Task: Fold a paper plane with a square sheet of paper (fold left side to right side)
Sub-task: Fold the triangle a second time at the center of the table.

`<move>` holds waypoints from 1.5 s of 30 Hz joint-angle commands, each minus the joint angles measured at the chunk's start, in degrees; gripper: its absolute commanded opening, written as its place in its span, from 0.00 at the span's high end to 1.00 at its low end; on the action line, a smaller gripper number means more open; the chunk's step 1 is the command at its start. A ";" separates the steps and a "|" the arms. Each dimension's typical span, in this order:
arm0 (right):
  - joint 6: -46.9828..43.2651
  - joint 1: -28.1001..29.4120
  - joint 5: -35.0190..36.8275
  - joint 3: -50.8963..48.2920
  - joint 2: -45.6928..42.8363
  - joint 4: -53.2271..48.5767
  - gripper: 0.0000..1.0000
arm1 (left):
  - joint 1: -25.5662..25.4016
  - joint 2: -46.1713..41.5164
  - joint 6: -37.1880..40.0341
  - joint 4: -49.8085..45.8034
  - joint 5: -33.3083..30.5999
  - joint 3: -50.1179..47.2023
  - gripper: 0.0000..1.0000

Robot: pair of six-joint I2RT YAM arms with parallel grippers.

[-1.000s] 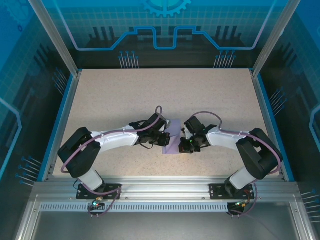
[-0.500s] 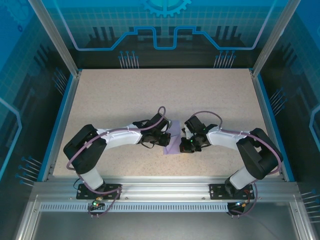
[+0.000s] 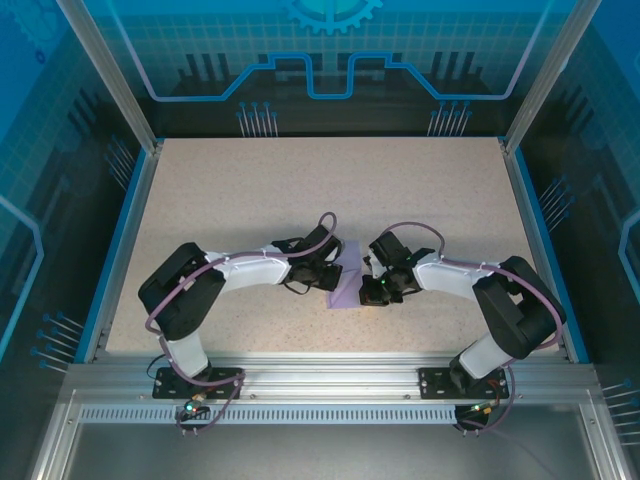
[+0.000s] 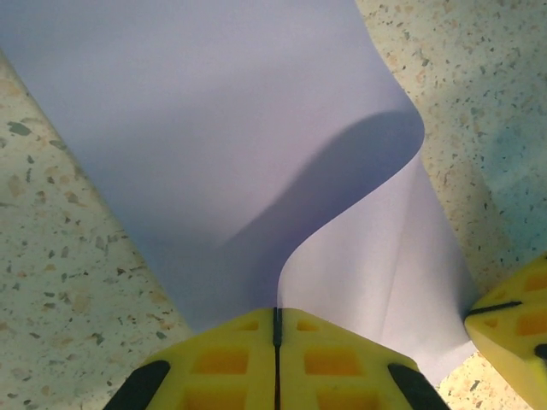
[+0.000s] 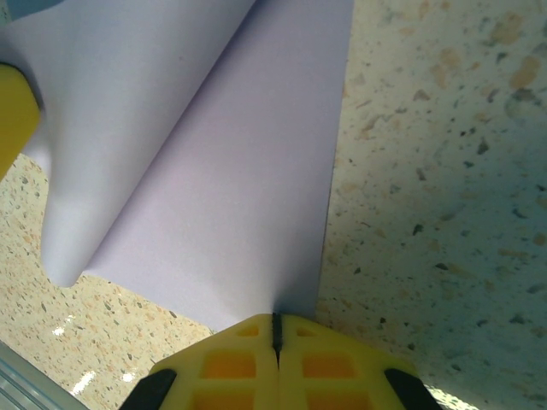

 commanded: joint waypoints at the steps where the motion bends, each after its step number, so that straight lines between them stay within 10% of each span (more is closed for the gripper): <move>1: -0.77 -0.76 2.32 -0.11 1.00 -4.11 0.98 | 0.70 1.20 1.53 -1.27 -1.34 1.67 0.92; 45: -0.33 -0.78 2.19 -0.18 2.01 -4.17 0.98 | 1.34 -0.03 2.69 1.58 -2.27 -0.17 0.92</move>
